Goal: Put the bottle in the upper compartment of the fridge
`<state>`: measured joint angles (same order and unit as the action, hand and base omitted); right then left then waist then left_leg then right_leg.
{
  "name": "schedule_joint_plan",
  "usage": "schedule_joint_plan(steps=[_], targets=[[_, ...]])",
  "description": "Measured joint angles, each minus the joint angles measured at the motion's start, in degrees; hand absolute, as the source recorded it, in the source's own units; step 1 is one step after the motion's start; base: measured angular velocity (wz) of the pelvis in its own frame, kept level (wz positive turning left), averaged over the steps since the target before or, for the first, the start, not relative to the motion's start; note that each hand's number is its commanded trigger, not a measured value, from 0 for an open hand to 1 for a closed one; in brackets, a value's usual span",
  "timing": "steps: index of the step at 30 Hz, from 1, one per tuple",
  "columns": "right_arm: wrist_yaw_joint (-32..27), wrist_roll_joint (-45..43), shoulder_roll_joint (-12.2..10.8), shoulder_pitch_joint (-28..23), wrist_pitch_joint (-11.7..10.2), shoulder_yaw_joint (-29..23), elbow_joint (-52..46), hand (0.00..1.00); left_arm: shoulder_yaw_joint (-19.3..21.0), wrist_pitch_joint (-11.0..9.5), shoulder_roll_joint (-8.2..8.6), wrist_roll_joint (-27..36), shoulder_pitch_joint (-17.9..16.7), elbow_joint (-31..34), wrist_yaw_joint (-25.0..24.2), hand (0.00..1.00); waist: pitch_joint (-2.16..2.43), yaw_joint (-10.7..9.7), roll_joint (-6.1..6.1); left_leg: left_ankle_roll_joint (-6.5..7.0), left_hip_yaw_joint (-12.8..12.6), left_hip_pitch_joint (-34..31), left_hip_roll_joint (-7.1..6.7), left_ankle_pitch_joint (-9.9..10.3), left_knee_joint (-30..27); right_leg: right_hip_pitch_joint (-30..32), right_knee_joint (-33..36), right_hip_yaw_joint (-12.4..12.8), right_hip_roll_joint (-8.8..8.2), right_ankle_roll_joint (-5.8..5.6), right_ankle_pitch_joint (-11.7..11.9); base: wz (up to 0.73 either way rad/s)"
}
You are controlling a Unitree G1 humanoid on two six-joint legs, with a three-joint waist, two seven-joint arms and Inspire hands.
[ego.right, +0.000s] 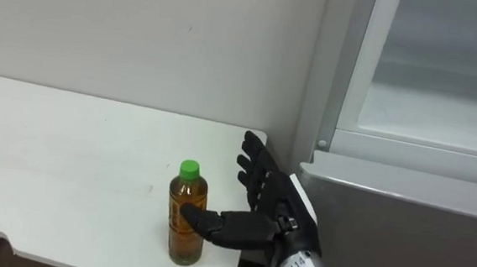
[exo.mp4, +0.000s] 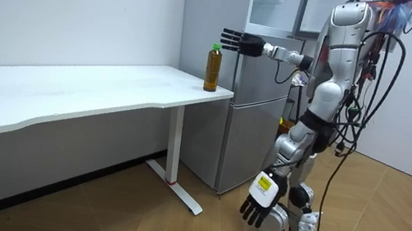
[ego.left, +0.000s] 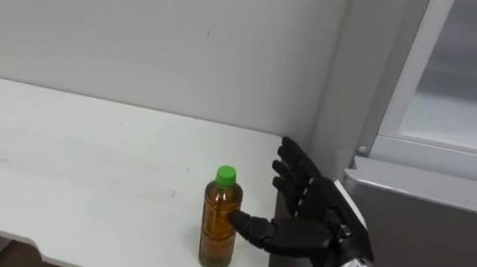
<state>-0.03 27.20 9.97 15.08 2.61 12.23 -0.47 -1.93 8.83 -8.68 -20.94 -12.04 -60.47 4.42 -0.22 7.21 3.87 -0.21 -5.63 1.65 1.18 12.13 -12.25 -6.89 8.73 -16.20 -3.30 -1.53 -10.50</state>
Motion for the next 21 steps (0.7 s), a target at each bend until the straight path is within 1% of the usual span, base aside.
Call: schedule_joint_plan(steps=[5,8,10,12,13,15,19,21], targets=[[0.2,0.0,0.3,1.0,0.0,0.0,2.3,0.0,0.0,0.0,0.31,0.0,0.1,0.2,0.0,0.0,0.06,0.7,0.29,0.01,1.0,-0.2,-0.11,0.0,0.0,-0.2,0.0,-1.1,-0.04,0.0,0.0,0.1],[0.2,-0.2,0.7,1.8,0.0,0.0,4.0,0.0,0.0,0.4,0.44,0.0,0.0,0.3,-0.1,0.0,0.02,1.3,0.28,0.0,1.2,0.0,-0.12,0.0,-0.1,-0.2,0.0,-1.2,-0.06,0.0,0.0,0.03],[-0.1,-0.4,1.0,2.7,0.0,0.0,5.8,0.0,0.0,0.5,0.45,0.0,0.0,0.3,-0.1,0.0,-0.11,1.6,0.37,0.02,1.6,0.0,-0.16,0.0,-0.3,-0.3,-0.1,-1.3,-0.09,0.0,0.0,0.04],[-0.7,-0.5,1.2,3.7,0.0,0.1,8.2,0.0,0.0,0.5,0.38,0.0,0.0,0.4,-0.1,0.0,-0.42,1.9,0.69,0.03,1.8,-0.1,-0.18,0.0,-0.4,-0.4,-0.1,-1.4,-0.11,0.0,0.0,0.03],[-0.7,-0.5,1.2,4.0,0.0,0.1,8.7,0.0,0.0,0.6,0.37,0.0,0.0,0.4,-0.1,0.0,-0.49,2.0,0.79,0.02,1.8,-0.1,-0.18,0.0,-0.4,-0.4,-0.1,-1.5,-0.11,0.0,0.0,0.0],[-1.3,-0.5,1.2,4.2,0.0,0.1,9.3,0.0,0.0,0.7,0.4,0.0,0.2,0.7,-0.1,0.0,-0.48,2.4,1.04,0.03,1.9,-0.3,-0.21,0.0,-0.5,-0.3,-0.1,-1.6,-0.12,0.0,0.0,0.02],[-1.7,-0.5,1.2,5.0,0.0,0.1,10.0,0.0,0.0,0.9,0.39,0.0,0.5,0.7,-0.2,0.0,-0.49,2.6,1.02,0.11,2.6,-0.4,-0.42,-0.1,-0.6,-0.5,-0.1,-2.2,-0.25,-0.01,0.0,0.1],[-2.0,-0.7,1.2,6.3,0.0,0.1,11.2,0.0,0.0,1.2,0.36,0.0,0.7,0.7,-0.4,0.0,-0.54,2.8,0.94,0.13,3.0,-1.0,-0.54,-0.1,-0.9,-0.5,-0.1,-2.6,-0.3,-0.01,0.0,0.08]])
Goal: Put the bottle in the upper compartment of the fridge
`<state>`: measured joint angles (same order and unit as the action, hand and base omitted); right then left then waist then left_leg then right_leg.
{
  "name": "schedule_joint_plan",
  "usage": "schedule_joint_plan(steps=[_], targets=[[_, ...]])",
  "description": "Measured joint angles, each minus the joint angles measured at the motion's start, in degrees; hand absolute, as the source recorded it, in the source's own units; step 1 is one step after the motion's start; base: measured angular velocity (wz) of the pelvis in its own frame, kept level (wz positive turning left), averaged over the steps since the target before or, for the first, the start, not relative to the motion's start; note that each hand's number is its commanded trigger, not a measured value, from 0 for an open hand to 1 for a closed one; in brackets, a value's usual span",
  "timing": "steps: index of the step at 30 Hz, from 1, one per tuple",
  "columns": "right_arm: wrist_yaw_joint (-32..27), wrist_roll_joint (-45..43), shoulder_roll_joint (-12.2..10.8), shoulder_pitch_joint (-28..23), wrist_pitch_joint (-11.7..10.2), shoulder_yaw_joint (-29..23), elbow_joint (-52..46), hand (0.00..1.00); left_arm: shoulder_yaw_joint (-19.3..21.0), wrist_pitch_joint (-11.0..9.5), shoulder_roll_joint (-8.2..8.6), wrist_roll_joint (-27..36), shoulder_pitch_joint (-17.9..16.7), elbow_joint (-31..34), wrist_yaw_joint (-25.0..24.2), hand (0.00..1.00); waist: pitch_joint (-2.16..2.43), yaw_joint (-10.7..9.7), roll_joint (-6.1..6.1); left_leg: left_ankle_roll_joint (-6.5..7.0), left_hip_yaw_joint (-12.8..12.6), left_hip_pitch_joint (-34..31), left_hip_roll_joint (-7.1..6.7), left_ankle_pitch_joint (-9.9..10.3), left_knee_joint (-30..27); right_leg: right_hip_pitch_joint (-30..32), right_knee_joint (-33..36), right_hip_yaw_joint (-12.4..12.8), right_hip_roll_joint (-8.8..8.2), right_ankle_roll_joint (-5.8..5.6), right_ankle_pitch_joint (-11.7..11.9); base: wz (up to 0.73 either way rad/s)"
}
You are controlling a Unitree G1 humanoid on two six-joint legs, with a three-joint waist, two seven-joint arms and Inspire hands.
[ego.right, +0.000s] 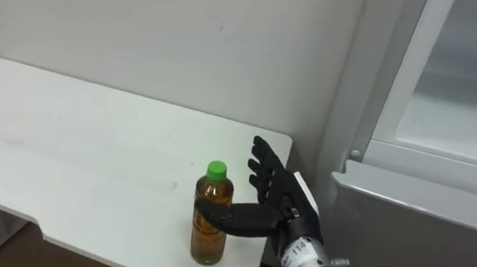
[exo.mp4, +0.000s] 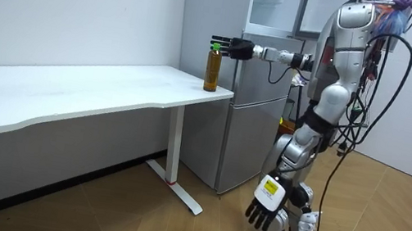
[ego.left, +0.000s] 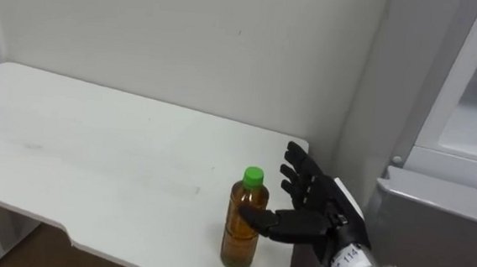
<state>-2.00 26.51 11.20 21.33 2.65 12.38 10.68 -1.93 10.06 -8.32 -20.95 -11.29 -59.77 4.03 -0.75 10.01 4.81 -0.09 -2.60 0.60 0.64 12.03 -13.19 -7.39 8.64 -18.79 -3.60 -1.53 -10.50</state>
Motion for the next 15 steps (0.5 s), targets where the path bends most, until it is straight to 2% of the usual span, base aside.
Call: schedule_joint_plan(steps=[5,10,15], targets=[[0.1,0.0,0.0,0.2,0.0,0.1,0.3,0.0,0.0,0.6,-0.03,0.0,0.6,0.1,-0.8,0.0,0.01,0.0,-0.01,0.05,0.3,-0.4,-0.16,0.0,-0.2,0.2,0.0,-0.4,-0.11,-0.01,0.0,0.07],[0.1,-0.2,0.0,1.3,0.0,0.1,6.2,0.0,0.1,0.9,-0.2,-1.0,1.0,0.1,-0.9,0.0,0.04,0.1,0.04,0.15,0.8,-0.9,-0.31,-0.1,-0.3,0.1,0.0,-1.3,-0.22,-0.01,0.0,0.07],[0.2,-0.3,-0.2,1.3,0.0,0.2,10.8,0.0,0.1,0.9,-0.14,-1.3,1.7,0.1,-0.9,0.0,0.08,1.5,0.1,0.27,1.0,-0.9,-0.47,-0.2,-0.4,0.1,0.0,-1.4,-0.34,-0.02,0.0,0.02]])
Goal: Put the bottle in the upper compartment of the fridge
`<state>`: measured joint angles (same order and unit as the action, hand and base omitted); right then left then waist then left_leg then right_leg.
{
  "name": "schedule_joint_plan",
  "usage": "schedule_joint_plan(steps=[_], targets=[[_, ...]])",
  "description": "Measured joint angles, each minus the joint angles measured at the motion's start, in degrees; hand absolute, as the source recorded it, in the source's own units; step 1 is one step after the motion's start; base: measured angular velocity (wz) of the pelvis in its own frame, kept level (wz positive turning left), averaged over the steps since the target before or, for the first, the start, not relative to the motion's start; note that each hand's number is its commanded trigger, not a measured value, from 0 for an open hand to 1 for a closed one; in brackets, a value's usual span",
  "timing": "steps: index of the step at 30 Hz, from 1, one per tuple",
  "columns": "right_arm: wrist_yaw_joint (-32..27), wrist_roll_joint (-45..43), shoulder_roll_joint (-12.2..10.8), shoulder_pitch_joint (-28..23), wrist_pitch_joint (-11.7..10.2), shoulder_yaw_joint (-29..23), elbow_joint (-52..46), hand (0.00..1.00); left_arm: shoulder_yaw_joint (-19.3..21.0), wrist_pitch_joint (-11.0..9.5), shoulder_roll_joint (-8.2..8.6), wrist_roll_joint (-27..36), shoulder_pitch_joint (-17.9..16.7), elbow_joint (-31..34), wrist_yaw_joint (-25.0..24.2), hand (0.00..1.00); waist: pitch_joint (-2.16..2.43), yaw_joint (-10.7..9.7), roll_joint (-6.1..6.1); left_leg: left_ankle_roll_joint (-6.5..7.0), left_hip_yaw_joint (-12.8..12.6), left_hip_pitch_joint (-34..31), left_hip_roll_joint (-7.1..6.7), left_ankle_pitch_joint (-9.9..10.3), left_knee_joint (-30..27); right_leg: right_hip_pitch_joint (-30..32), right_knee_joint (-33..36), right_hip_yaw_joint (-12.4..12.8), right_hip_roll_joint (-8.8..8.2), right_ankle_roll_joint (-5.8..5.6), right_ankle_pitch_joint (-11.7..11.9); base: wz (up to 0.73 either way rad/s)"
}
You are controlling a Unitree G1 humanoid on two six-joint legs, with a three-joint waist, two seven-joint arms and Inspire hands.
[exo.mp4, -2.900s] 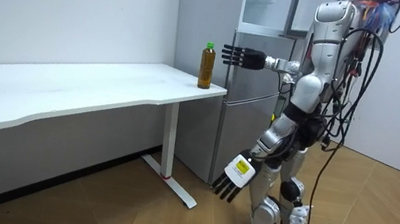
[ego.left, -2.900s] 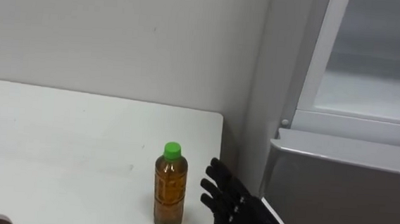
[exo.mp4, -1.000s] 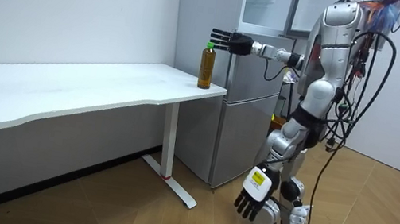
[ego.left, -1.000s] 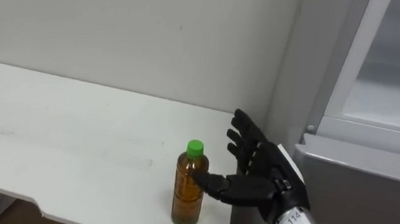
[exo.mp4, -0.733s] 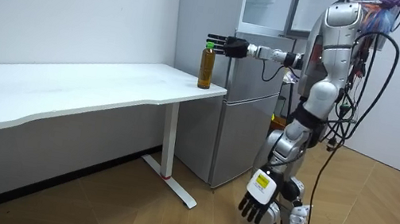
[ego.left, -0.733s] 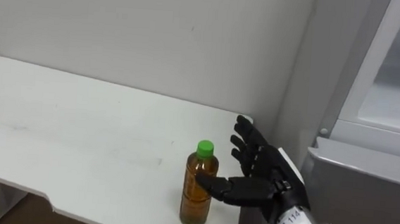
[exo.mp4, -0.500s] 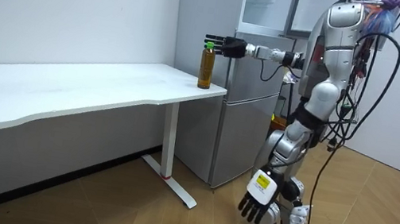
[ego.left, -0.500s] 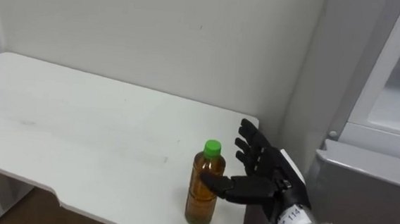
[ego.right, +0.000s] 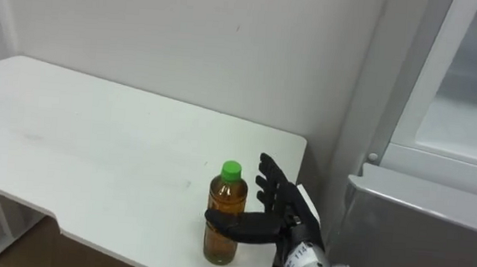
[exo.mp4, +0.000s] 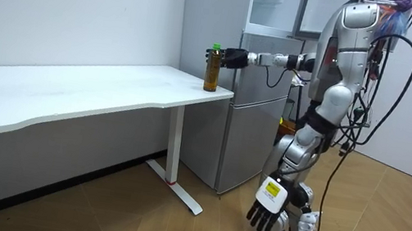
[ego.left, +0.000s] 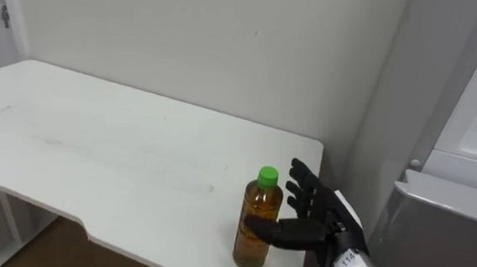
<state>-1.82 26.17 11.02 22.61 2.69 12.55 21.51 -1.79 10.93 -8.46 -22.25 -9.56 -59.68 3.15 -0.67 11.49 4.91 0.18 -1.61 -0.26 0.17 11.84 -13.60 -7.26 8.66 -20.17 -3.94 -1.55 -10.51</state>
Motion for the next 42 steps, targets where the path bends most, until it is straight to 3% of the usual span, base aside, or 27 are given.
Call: schedule_joint_plan(steps=[10,18,28,35,42], targets=[[0.1,0.1,0.1,0.0,0.0,2.0,0.4,0.0,0.2,0.0,0.02,0.0,0.0,0.1,0.0,0.0,-0.02,1.6,0.13,0.09,0.1,0.0,-0.03,-0.2,0.0,-0.1,0.0,-0.3,-0.09,-0.01,0.0,0.02],[0.0,0.0,0.1,1.1,0.1,2.5,5.7,0.0,0.5,0.0,-0.04,0.0,-0.1,0.1,-0.5,0.0,-0.35,2.0,0.94,0.09,0.3,-0.3,-0.03,-0.2,0.1,-0.3,0.0,-0.5,-0.07,-0.02,0.0,0.0],[-0.6,0.1,0.0,3.6,1.0,2.5,7.9,0.0,-0.1,0.5,-0.03,0.0,-0.1,0.1,-1.6,0.0,-0.17,2.2,1.23,0.08,0.4,-0.4,-0.06,-0.2,-0.1,0.0,0.0,-0.6,-0.06,-0.02,0.0,0.0],[-0.5,0.4,0.0,3.7,1.0,2.5,8.6,0.0,-0.1,0.5,-0.02,0.0,-0.1,0.3,-1.6,0.0,-0.17,2.9,1.22,0.08,0.5,-0.3,-0.09,-0.2,-0.1,-0.1,0.0,-0.7,-0.08,-0.02,0.0,0.0],[-0.5,3.1,0.2,4.2,1.2,2.3,12.7,0.0,-0.1,1.2,0.08,0.0,-0.4,1.8,-1.6,0.0,-0.4,2.7,0.64,0.09,1.8,-1.2,-0.35,-0.2,-0.2,-0.1,0.0,-2.6,-0.2,-0.02,0.0,0.08]])
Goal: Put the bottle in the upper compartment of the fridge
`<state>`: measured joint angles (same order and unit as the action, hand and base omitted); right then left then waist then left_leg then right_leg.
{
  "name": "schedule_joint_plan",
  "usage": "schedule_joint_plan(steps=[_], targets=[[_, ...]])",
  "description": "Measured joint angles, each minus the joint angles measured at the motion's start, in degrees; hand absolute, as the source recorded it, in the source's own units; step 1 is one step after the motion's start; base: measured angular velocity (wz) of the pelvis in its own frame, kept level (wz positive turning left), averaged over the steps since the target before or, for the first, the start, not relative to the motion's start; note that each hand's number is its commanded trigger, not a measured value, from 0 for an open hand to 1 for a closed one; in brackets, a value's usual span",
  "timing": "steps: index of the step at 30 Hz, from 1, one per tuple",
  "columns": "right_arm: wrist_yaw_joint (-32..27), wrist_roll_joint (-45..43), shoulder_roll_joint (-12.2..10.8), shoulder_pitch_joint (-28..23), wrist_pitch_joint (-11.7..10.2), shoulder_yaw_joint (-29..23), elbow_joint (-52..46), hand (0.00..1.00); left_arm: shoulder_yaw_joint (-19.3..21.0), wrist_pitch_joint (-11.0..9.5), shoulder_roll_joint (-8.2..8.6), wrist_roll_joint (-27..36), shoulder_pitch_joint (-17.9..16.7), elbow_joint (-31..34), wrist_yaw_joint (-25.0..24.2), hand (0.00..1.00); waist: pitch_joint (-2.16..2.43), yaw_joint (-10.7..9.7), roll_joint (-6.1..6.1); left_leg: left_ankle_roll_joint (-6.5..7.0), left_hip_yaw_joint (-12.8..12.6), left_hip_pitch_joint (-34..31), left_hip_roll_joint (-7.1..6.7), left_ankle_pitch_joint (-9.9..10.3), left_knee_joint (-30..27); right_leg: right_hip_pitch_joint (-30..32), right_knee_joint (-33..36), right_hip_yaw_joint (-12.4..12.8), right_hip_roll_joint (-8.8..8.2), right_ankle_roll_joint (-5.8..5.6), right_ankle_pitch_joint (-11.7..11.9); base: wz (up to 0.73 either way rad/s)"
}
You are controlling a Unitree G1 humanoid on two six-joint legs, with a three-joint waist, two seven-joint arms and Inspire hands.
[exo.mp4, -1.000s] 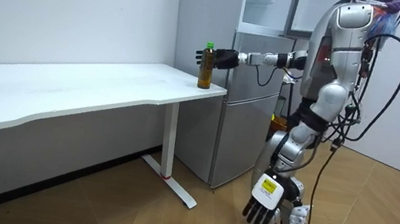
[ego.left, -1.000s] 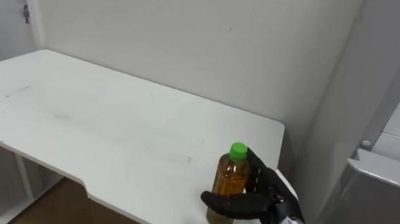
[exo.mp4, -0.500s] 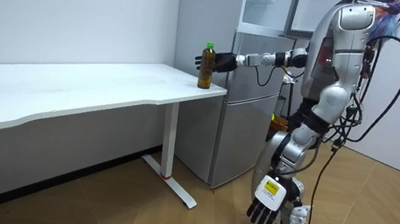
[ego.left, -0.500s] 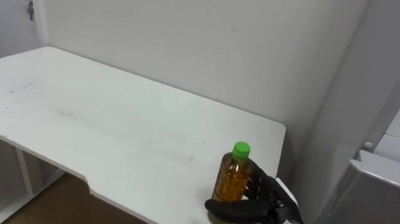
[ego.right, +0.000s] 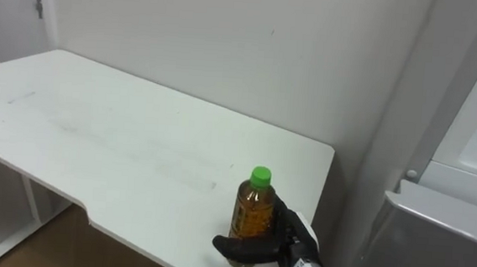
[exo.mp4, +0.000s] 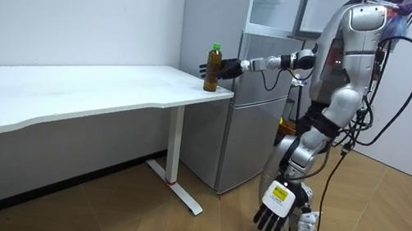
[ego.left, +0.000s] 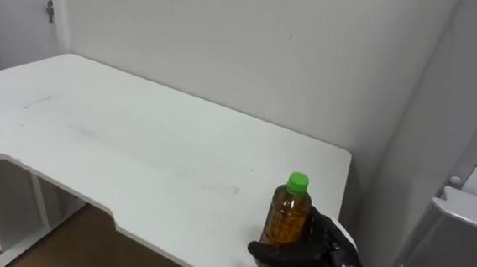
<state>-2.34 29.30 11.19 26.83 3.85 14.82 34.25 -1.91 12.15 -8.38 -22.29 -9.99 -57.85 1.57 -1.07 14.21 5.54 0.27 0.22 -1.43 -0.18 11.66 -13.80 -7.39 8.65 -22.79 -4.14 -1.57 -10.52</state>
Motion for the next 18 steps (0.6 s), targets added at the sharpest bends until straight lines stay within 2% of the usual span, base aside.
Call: schedule_joint_plan(steps=[9,18], targets=[[-0.2,2.2,0.0,0.1,0.0,-0.1,2.0,0.0,0.0,0.5,0.05,0.0,-2.7,4.1,0.0,0.0,0.16,0.2,-0.71,0.35,0.3,0.0,-0.56,-0.3,0.0,0.0,0.0,-0.5,-0.54,-0.25,-0.2,0.04],[-0.6,2.5,-0.1,1.3,0.0,-0.2,3.7,0.0,0.0,0.5,0.01,0.0,-2.9,4.9,0.0,0.0,0.09,0.3,-0.81,0.48,0.3,0.0,-0.72,-0.4,0.2,-0.4,0.0,-0.8,-0.71,-0.4,-0.2,0.0]])
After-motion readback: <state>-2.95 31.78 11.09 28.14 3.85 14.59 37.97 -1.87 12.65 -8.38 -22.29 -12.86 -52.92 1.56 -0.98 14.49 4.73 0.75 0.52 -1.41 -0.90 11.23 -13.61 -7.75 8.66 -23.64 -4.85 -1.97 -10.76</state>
